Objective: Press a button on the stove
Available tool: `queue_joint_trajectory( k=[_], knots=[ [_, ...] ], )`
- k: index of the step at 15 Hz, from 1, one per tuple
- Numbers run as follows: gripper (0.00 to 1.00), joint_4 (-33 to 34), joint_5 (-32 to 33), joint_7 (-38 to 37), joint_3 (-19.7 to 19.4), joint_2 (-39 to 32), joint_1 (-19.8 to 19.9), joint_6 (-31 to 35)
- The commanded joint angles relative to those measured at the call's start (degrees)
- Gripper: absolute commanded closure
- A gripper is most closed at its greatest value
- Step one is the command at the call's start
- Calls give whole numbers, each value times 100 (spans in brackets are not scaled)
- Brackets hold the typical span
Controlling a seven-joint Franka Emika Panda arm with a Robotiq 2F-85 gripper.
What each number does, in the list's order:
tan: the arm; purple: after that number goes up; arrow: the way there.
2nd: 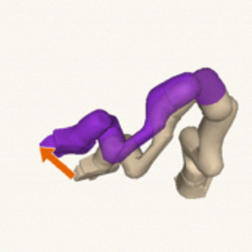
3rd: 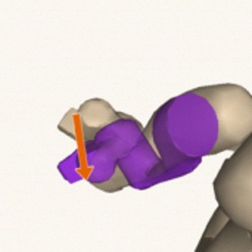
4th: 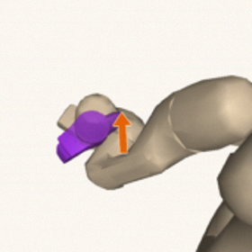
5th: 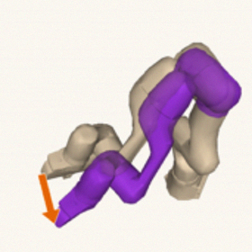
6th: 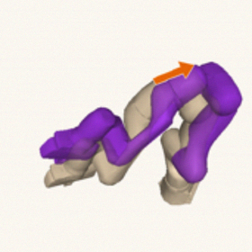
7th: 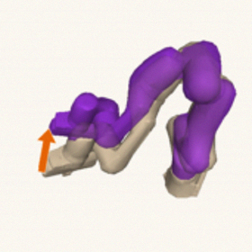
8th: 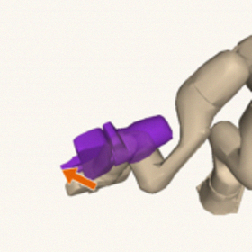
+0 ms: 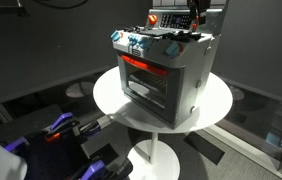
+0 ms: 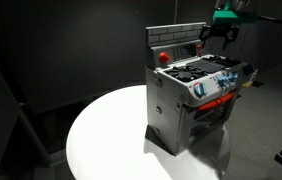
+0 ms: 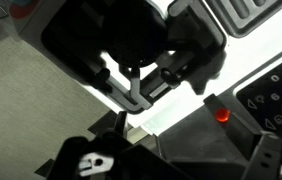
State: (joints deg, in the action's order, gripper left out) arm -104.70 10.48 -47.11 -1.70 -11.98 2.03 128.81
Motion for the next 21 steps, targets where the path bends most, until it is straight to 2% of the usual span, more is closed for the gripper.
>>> queue_joint_trajectory(
  k=[1, 14, 21],
  knots=[
    [0, 297, -172, 161, -112, -182, -93, 33],
    [0, 607, -132, 165, -193, -463, -150, 100],
    [0, 38, -260, 458, -188, 52, -114, 31]
  ],
)
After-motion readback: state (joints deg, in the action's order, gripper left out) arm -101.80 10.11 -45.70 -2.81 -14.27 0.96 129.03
